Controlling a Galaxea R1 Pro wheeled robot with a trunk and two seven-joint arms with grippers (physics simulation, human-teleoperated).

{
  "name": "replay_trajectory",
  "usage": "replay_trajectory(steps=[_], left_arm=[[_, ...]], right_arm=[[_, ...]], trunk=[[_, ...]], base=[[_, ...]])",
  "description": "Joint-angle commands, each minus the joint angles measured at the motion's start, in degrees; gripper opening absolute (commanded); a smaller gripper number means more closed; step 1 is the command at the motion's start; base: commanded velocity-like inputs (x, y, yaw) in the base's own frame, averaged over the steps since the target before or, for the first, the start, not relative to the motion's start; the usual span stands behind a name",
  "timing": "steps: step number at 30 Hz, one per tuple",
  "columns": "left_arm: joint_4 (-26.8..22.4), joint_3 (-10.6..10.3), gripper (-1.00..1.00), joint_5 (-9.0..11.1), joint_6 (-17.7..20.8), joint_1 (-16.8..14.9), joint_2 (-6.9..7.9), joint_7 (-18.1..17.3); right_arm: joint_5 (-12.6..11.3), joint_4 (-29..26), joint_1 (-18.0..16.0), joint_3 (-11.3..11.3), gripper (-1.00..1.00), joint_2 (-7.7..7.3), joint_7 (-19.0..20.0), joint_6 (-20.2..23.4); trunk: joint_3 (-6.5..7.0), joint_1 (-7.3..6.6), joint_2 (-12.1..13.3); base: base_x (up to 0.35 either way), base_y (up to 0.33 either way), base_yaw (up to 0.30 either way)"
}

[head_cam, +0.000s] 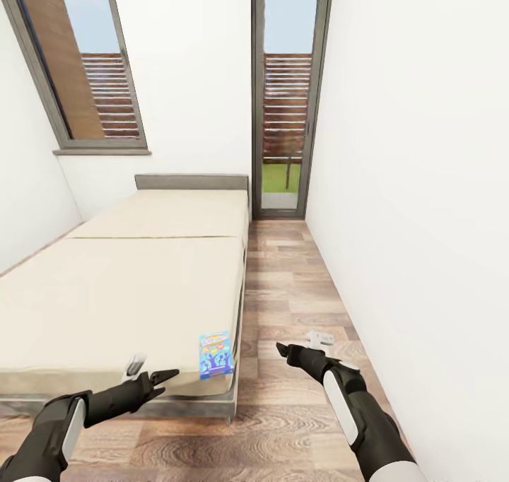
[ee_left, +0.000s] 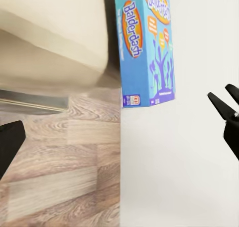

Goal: Put all the toys in the child's room - the three board games (two on the bed and one on the table), the two jigsaw puzzles on the table, and the tennis ball on the table - inside the toy box on the table in the child's room.

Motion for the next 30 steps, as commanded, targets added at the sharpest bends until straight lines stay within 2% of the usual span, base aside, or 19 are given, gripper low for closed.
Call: replay_trajectory(steps=[1,10,16,23,30], left_arm=[[0.1,0.1,1.0,0.0,0.5,0.0,-0.02,-0.4],[0.6,0.1,1.0,0.0,0.3,0.0,-0.05,-2.3],[0.6,0.1,1.0,0.0,0.2,0.0,-0.05,-4.4],[0.7,0.1,1.0,0.0,0.2,0.0,0.0,-6.8],[0.7,0.1,1.0,0.0,0.2,0.0,0.03,-7.9]], right_arm=[[-0.1,-0.1,0.0,-0.1,1.0,0.0,0.1,0.3],[-0.2,-1.3,0.1,-0.4,1.0,-0.04,1.2,0.4],[-2.3,-3.8,0.4,-1.5,1.0,-0.06,4.4,1.0],[-5.9,-5.2,0.4,-3.7,1.0,-0.54,9.0,3.0],[-7.2,-5.5,0.4,-5.4,1.0,-1.4,11.3,3.8]], trunk=[[-0.24,0.22,-0.4],[-1.85,2.19,-4.0],[-2.93,3.51,-6.5],[-2.93,3.51,-6.5],[-2.93,3.51,-6.5]], base=[[0.0,0.0,0.0],[0.0,0.0,0.0],[0.0,0.0,0.0],[0.0,0.0,0.0],[0.0,0.0,0.0]])
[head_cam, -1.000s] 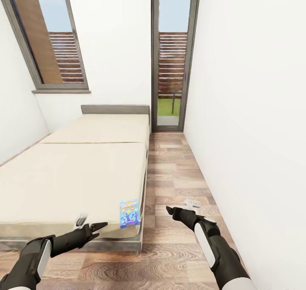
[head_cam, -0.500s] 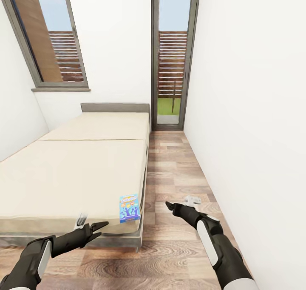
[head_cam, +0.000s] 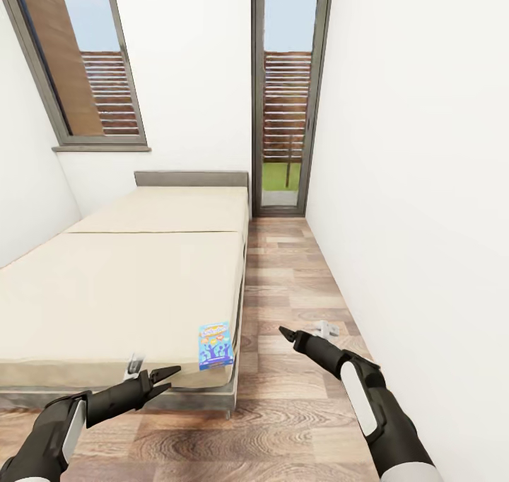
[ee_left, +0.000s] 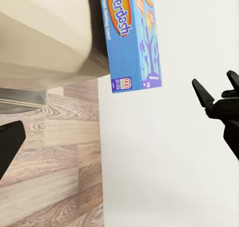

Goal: Put all the toys in the child's room - the three board games (two on the bed and one on the table), the two jigsaw puzzles on the table, and the tennis ball on the table - inside the toy box on the table in the child's room.

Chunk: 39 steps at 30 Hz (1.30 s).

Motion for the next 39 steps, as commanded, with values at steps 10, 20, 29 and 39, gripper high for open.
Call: replay_trajectory(steps=[10,20,29,39], left_arm=[[0.0,0.1,1.0,0.0,0.5,0.0,0.0,-0.7],[0.0,0.1,1.0,0.0,0.5,0.0,0.0,-2.7],[0.0,0.1,1.0,0.0,0.5,0.0,0.0,-3.8],[0.0,0.1,1.0,0.0,0.5,0.0,0.0,-5.0]], right_arm=[[-0.5,-0.1,-0.1,-1.2,1.0,-0.14,0.8,0.6],[-0.6,-0.1,-0.1,-1.3,1.0,-0.17,0.9,0.6],[-0.6,-0.1,-0.1,-1.4,1.0,-0.16,0.9,0.6],[-0.6,-0.1,-0.1,-1.3,1.0,-0.16,0.9,0.6]], trunk=[[-0.05,-0.01,0.0],[-0.05,-0.01,0.0],[-0.05,-0.01,0.0],[-0.05,-0.01,0.0]], base=[[0.0,0.0,0.0],[0.0,0.0,0.0],[0.0,0.0,0.0],[0.0,0.014,0.0]])
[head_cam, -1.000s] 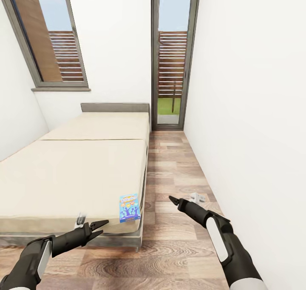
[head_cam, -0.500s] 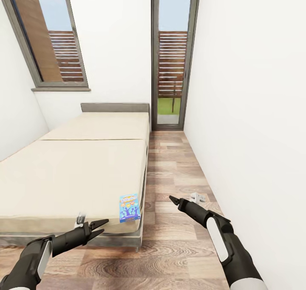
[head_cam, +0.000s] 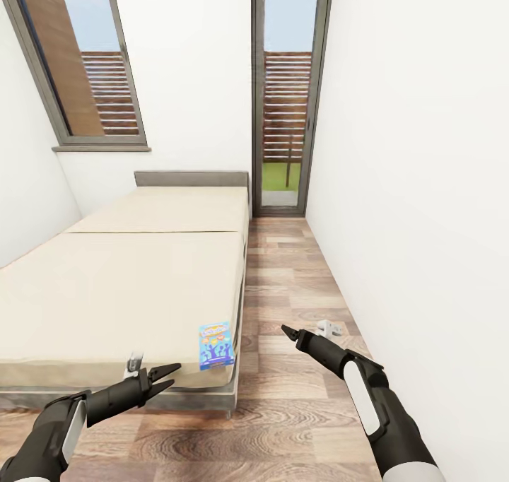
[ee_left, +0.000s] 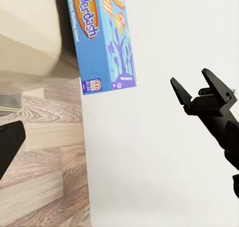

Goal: Put all the toys in the child's room - the three board games (two on the bed and one on the table), the two jigsaw puzzles on the table, and the tennis ball on the table - inside the toy box on the table in the child's room.

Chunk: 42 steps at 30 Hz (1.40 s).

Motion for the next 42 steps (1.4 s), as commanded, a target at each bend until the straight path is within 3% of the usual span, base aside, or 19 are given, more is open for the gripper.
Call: replay_trajectory(steps=[1,42], left_arm=[[0.0,0.1,1.0,0.0,0.6,0.0,-0.01,-0.3],[0.0,0.0,1.0,0.0,0.6,0.0,-0.09,-0.7]], right_arm=[[-0.2,0.0,0.0,-0.2,1.0,0.07,0.2,0.4],[-0.2,0.0,0.0,-0.2,1.0,0.07,0.2,0.5]], trunk=[[-0.05,-0.01,0.0],[-0.05,-0.01,0.0]], base=[[0.0,0.02,0.0],[0.019,0.008,0.0]])
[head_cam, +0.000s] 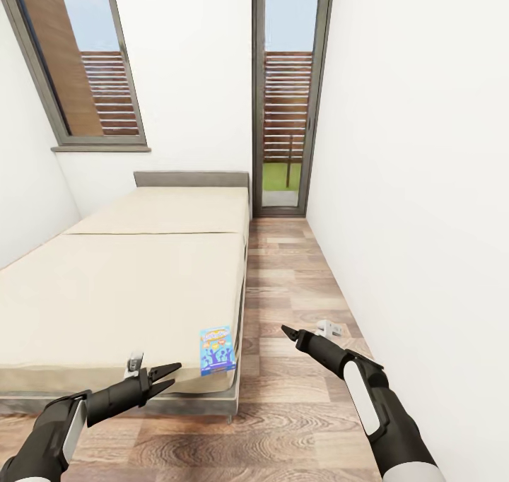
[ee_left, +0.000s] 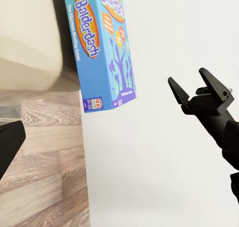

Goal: Put all the toys in the child's room - the three board games (two on the bed and one on the table), the two jigsaw puzzles on the table, and the tennis ball on the table - inside the toy box on the table in the child's room.

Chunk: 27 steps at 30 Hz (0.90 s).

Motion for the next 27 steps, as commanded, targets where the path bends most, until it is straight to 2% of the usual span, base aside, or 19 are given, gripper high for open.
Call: replay_trajectory(steps=[1,27], left_arm=[[0.0,0.1,1.0,0.0,0.6,0.0,-0.01,-0.2],[0.0,0.1,1.0,0.0,0.6,0.0,-0.01,-0.2]], right_arm=[[-0.2,0.0,0.0,-0.2,1.0,0.07,0.2,0.4],[-0.2,-0.1,0.0,-0.2,1.0,0.05,0.2,0.5]], trunk=[[-0.05,-0.01,0.0],[-0.05,-0.01,0.0]], base=[[0.0,0.0,0.0],[0.0,0.0,0.0]])
